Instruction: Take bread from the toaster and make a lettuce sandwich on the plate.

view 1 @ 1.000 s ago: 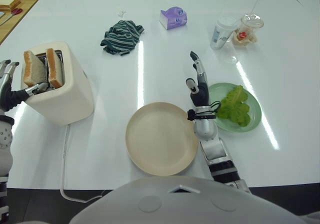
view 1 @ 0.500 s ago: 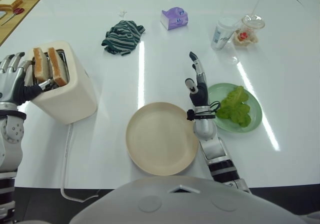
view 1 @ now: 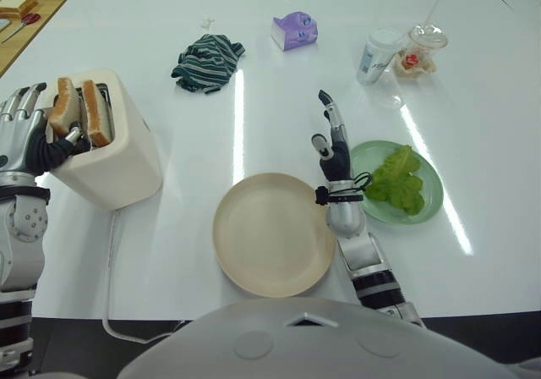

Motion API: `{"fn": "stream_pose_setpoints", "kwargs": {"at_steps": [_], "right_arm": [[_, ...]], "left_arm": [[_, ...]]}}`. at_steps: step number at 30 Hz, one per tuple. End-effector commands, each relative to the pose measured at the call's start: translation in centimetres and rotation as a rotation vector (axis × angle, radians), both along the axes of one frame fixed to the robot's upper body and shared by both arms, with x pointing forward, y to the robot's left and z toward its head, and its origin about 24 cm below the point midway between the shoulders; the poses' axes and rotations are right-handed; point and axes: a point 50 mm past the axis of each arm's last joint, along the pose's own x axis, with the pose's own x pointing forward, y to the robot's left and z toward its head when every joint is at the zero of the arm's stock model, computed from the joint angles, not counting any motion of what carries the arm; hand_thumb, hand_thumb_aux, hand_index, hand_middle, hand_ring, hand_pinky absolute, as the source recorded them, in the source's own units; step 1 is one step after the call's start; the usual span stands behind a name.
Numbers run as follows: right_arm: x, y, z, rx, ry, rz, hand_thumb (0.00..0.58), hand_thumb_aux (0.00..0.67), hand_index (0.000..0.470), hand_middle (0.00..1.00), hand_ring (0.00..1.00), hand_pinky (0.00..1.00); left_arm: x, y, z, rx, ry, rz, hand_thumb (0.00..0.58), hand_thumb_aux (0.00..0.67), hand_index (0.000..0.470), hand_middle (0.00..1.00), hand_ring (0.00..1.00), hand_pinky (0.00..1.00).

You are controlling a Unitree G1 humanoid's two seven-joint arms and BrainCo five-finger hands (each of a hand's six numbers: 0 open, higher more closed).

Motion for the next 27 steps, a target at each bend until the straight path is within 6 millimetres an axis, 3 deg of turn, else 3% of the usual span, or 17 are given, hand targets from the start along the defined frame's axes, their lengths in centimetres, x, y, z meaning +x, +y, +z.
{"fn": "stream_pose_setpoints", "kwargs": {"at_steps": [1,8,19,27], "right_arm": [[0.0,0.1,-0.2,-0.01,0.005,0.005,0.0,0.0,0.0,0.0,0.0,0.0],[0.0,0.1,-0.3,0.0,0.011,0.007,0.0,0.0,0.0,0.0,0.0,0.0],[0.0,0.0,-0.4,-0.006,0.01,0.003,0.0,0.0,0.0,0.0,0.0,0.0],[0.0,-0.2,-0.4,-0.008,0.007,-0.003,0.0,0.0,0.0,0.0,0.0,0.0]], "left_arm": [[0.0,-0.6,1.2,-0.006,-0.103,-0.032,0.58,0.67,0.47,0.0,0.0,0.0],[-0.5,-1.3,4.3,0.014,-0.335,-0.067,0.58,0.67,0.47,0.0,0.0,0.0],[-1.1,-2.0,6.0,0.009,-0.493,-0.102,0.58,0.67,0.47,0.0,0.0,0.0],[-1.7,-3.9,9.3,-0.193,-0.667,-0.277,0.58,0.67,0.47,0.0,0.0,0.0]]}}
